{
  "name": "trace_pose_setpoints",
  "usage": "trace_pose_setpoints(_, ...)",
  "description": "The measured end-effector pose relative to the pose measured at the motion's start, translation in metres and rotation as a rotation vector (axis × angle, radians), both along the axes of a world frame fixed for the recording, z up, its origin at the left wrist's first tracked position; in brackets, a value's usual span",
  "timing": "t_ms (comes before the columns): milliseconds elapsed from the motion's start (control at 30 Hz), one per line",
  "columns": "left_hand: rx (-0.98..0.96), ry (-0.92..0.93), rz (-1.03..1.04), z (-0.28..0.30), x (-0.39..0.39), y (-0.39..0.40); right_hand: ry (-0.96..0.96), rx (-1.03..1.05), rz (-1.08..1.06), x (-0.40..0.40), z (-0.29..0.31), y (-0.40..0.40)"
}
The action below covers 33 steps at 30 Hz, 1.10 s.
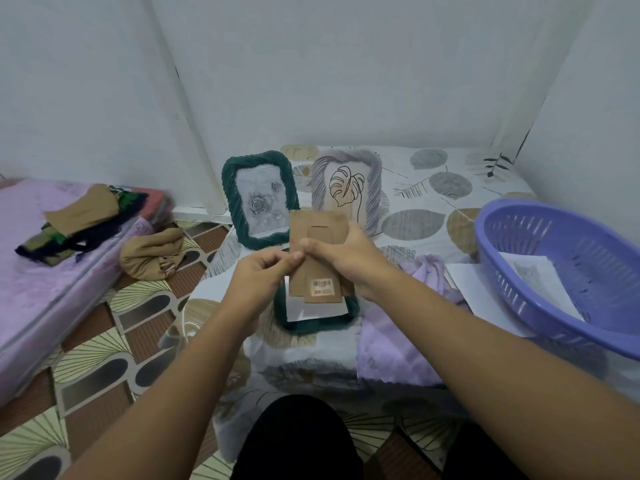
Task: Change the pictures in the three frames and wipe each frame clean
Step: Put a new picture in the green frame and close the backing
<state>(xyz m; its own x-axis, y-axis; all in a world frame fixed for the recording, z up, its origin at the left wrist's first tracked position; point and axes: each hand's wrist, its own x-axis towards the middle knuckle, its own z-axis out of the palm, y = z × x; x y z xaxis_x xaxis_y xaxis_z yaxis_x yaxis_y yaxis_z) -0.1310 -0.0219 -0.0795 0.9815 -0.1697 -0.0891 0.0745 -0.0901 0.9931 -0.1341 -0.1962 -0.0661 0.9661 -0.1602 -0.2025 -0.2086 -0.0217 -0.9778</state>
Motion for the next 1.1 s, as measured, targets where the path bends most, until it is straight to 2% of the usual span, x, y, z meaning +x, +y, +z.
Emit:
trace_pose_setpoints(167, 0.023, 0.083, 0.099, -0.010, 0.000, 0.012, -0.060, -0.210, 0.087, -0.011, -0.013, -0.020)
trace_pose_setpoints(333, 0.072, 0.129, 0.135, -0.014, -0.004, 0.007, -0.083, -0.245, 0.139, -0.016, -0.029, -0.032)
trace_pose_setpoints(500, 0.419, -0.031, 0.201, -0.019, -0.001, 0.009, -0.049, -0.338, 0.123, -0.008, -0.046, -0.037)
trace_pose_setpoints(600, 0.545, -0.088, 0.179, -0.019, 0.000, 0.009, -0.064, -0.431, 0.110, -0.005, -0.052, -0.039)
trace_pose_setpoints(1100, 0.629, -0.091, 0.137, -0.024, 0.003, 0.009, -0.095, -0.569, 0.128, -0.003, -0.058, -0.042)
